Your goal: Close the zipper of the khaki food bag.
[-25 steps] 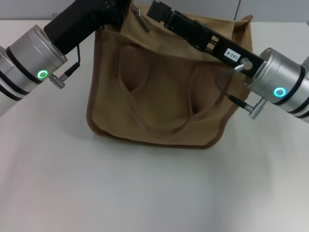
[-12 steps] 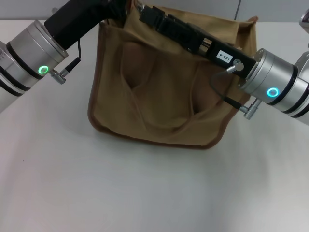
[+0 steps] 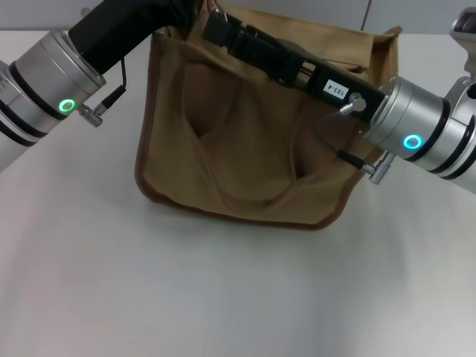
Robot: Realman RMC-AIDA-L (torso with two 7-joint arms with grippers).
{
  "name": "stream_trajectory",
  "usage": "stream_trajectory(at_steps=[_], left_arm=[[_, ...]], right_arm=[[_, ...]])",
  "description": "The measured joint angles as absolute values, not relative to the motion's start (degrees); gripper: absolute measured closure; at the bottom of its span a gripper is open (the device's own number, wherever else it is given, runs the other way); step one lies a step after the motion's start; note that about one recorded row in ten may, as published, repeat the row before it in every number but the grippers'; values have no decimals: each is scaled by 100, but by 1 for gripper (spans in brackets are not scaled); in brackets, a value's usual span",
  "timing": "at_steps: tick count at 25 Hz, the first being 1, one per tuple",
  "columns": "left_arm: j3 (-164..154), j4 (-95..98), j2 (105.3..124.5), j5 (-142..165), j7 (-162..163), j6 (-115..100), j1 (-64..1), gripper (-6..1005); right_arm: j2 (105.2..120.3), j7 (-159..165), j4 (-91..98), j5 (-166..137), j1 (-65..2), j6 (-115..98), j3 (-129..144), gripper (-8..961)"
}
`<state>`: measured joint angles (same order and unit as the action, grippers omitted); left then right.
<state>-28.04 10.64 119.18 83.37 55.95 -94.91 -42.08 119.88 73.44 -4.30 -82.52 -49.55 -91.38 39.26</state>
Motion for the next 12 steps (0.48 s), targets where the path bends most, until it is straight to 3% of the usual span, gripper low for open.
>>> stream_trajectory(at_steps=[12], left_arm=[[-2787, 1063, 11918, 8321, 5603, -9501, -4189, 983]], right_arm=[[11988, 7345, -428, -8230, -4877, -8944, 3868, 257]])
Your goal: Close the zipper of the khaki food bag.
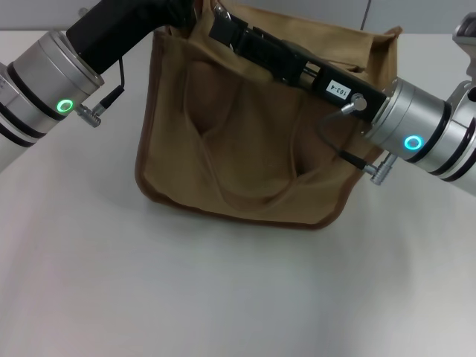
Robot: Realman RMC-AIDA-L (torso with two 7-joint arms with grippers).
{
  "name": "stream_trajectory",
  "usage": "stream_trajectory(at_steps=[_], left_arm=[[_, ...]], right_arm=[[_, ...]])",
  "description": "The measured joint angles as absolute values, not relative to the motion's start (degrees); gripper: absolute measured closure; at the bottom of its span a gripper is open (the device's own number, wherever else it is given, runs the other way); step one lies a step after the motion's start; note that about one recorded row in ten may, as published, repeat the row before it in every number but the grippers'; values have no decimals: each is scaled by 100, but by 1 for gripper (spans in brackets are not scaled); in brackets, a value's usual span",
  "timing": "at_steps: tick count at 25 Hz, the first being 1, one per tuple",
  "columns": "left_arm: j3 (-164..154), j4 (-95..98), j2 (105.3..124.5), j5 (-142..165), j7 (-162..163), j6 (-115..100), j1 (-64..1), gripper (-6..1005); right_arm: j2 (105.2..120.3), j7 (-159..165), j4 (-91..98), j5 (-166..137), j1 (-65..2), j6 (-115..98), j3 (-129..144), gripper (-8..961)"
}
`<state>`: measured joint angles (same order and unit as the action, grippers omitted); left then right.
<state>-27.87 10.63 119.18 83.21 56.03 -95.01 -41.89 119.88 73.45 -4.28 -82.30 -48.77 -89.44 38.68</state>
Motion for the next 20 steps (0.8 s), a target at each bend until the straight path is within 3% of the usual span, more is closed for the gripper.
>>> stream_trajectory(at_steps=[6, 17, 20], left_arm=[[-2786, 1063, 11918, 8289, 5616, -9510, -4178, 983], [-2786, 1064, 11918, 8265, 5616, -9528, -4166, 983], [-2787, 1063, 11918, 8259, 5612, -9528, -4165, 983]], right_arm=[[11988, 7338, -343, -8260, -4857, -8815, 3936, 310], [11988, 7313, -272, -8288, -4881, -8791, 3964, 791], [11988, 7282, -272, -8289, -4884, -8783, 3964, 871]])
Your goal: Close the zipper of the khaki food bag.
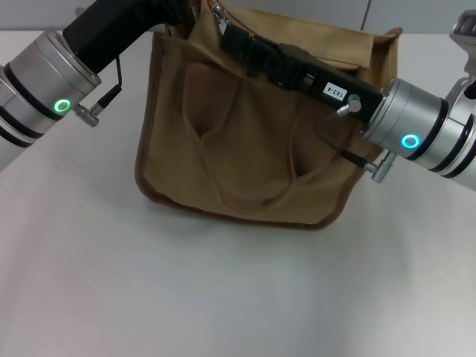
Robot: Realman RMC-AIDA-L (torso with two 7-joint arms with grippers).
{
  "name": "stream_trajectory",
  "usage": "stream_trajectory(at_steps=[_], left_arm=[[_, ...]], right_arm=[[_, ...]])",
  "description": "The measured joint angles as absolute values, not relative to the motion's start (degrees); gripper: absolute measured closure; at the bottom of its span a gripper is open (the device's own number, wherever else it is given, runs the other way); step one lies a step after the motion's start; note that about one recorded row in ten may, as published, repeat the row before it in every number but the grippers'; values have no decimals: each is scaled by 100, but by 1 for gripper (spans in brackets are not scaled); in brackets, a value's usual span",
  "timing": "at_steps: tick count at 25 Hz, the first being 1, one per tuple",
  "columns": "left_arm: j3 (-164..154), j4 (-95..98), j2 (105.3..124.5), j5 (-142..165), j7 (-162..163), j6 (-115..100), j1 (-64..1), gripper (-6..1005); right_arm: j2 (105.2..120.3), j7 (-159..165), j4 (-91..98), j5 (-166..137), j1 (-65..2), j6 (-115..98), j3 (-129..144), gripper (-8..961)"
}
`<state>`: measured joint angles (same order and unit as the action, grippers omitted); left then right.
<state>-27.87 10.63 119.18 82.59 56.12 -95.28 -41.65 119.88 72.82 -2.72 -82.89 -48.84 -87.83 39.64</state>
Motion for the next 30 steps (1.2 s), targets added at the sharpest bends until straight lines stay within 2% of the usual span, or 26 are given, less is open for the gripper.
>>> stream_trajectory(at_steps=[3, 21, 30], left_arm=[[-2786, 1056, 11918, 8254, 5609, -9528, -4159, 983], [-2786, 1063, 11887, 8022, 5593, -9528, -3867, 983], [-2721, 1099, 11882, 8020, 5609, -9494, -3782, 982]], right_arm=[[11988, 7280, -272, -8289, -4860, -8781, 3955, 952], [11977, 7269, 8, -8269, -4081, -8790, 3916, 955], [11952, 7313, 421, -8228, -3244, -8913, 3895, 955]])
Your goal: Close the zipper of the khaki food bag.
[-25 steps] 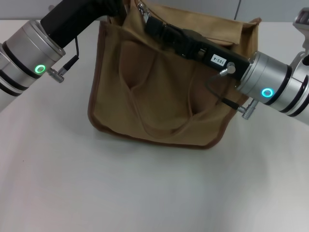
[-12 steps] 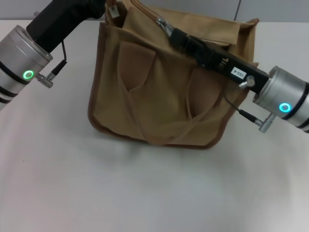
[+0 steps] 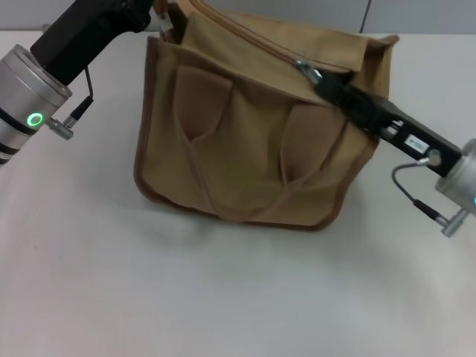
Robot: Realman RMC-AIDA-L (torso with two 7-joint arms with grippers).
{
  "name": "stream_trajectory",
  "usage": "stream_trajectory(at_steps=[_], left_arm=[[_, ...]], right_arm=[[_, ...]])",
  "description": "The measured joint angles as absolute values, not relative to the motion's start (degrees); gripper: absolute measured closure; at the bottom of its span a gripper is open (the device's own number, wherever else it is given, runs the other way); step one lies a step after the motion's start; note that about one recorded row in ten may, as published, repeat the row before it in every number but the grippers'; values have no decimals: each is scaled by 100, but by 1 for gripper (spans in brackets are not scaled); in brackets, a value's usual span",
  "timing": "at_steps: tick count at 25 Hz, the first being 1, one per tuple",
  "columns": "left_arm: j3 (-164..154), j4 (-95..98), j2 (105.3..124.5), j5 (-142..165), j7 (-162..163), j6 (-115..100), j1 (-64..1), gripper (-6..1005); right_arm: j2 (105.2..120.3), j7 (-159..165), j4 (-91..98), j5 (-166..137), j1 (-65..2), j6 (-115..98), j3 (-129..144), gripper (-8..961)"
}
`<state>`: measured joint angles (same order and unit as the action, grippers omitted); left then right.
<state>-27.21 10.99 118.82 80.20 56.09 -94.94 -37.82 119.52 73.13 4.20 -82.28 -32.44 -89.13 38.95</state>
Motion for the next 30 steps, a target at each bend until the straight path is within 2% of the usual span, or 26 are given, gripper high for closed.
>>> stream_trajectory(at_steps=[18, 26, 30], left_arm=[[-2716, 1105, 11884, 8018, 5609, -9460, -3702, 955], [-2660, 1106, 11883, 7979, 5716, -9436, -3667, 942], [-2594, 1108, 11873, 7758, 6007, -9527, -3604, 936]], right_arm=[[11945, 7274, 855, -8201, -2551, -9449, 3378, 932], [11968, 6311, 638, -8197, -2609, -9648, 3325, 893], [11970, 6195, 560, -8195, -2663, -9639, 3313, 743]])
